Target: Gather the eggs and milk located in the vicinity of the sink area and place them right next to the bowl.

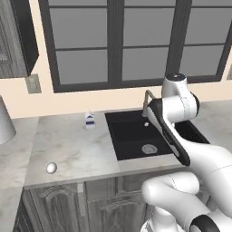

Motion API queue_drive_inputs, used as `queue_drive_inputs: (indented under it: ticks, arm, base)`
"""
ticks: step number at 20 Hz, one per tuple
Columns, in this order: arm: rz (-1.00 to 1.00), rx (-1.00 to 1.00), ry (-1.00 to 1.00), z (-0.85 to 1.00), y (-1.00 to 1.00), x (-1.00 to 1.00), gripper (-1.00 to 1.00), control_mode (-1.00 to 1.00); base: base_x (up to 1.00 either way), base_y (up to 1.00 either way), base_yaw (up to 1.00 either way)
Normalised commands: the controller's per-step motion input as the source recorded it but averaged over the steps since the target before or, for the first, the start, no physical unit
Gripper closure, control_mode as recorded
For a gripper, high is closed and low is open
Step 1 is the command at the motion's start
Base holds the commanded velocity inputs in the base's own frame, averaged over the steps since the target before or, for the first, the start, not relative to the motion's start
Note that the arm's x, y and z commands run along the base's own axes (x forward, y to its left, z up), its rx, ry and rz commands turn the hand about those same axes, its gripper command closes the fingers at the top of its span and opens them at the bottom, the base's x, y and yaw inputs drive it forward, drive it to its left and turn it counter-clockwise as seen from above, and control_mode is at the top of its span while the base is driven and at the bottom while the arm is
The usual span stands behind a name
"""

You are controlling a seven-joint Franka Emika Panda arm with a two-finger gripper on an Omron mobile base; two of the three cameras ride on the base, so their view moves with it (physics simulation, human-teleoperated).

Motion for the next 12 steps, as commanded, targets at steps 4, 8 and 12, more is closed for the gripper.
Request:
queue_drive_inputs:
  ticks: [4, 8, 12]
  arm:
    - [0.00, 0.00, 0.00, 0.00, 0.00, 0.00, -1.00, 1.00]
    - [0.00, 0.00, 0.00, 0.00, 0.00, 0.00, -1.00, 1.00]
    - [0.00, 0.00, 0.00, 0.00, 0.00, 0.00, -1.00, 1.00]
  base:
    - [0.00, 0.51, 0.00]
    - [0.00, 0.51, 0.00]
    - [0.00, 0.47, 0.00]
